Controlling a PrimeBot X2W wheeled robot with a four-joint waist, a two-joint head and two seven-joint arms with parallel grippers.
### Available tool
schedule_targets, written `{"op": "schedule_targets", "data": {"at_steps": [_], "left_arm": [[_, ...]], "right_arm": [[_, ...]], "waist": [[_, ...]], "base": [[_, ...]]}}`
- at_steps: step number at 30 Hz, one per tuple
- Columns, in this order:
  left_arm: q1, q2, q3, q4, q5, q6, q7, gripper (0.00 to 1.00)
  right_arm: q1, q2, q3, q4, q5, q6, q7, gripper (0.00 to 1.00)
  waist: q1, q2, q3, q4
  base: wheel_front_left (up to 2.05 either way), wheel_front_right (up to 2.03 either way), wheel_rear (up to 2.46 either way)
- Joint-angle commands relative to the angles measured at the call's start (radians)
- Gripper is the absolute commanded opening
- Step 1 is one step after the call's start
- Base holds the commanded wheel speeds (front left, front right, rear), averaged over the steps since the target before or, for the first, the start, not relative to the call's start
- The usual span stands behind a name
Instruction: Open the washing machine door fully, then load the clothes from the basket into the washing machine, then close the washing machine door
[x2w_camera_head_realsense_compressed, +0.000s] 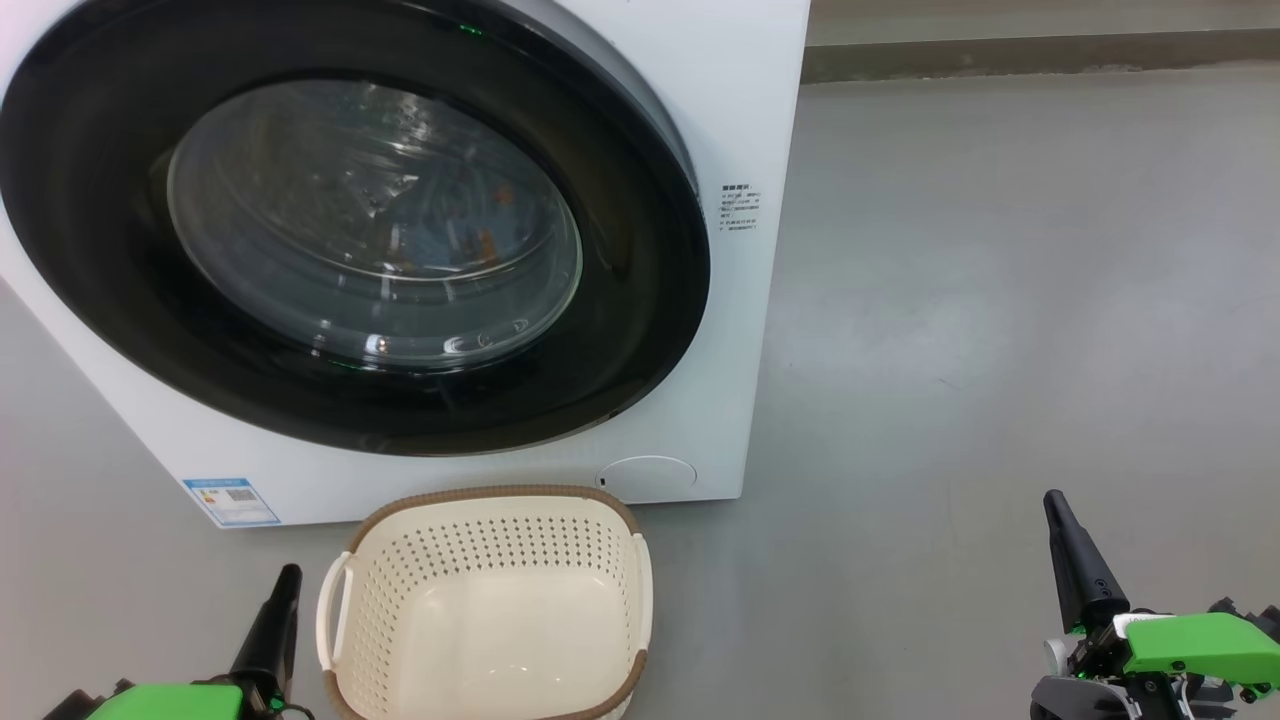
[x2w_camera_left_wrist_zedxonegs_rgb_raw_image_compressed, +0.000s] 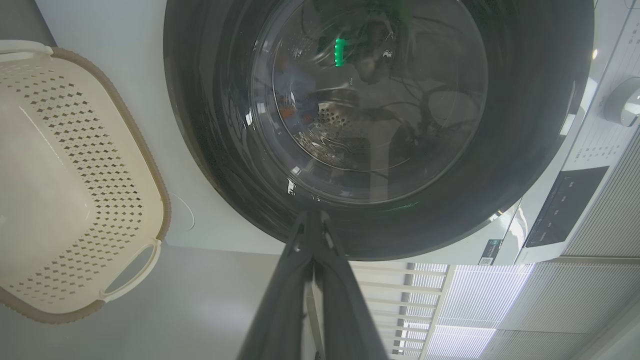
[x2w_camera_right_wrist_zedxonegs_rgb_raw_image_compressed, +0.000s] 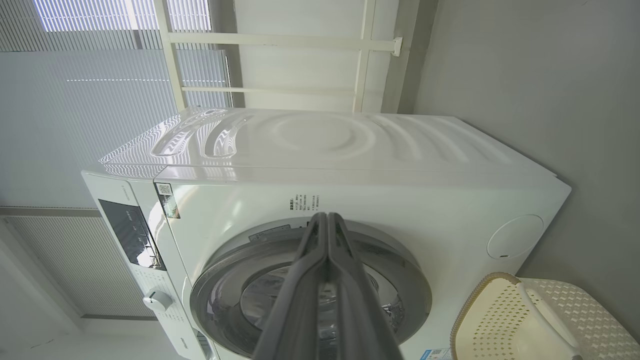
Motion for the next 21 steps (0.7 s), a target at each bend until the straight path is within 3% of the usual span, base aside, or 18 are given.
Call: {"op": "schedule_targets", "data": {"at_steps": [1, 21], "left_arm": [[-0.043, 0.012, 0.035, -0.029, -0.010, -0.003, 0.004, 0.00], [-0.043, 0.012, 0.037, -0.029, -0.009, -0.003, 0.005, 0.00]], "right_arm": [[-0.008, -0.003, 0.022, -0.031, 0.010, 0.002, 0.008, 0.00], [-0.008, -0.003, 0.022, -0.031, 0.011, 0.002, 0.008, 0.00]], "waist": [[0.0000, 0.0000, 0.000, 0.000], [0.0000, 0.0000, 0.000, 0.000]], "base": [[0.00, 0.00, 0.00], [0.00, 0.00, 0.00]]}}
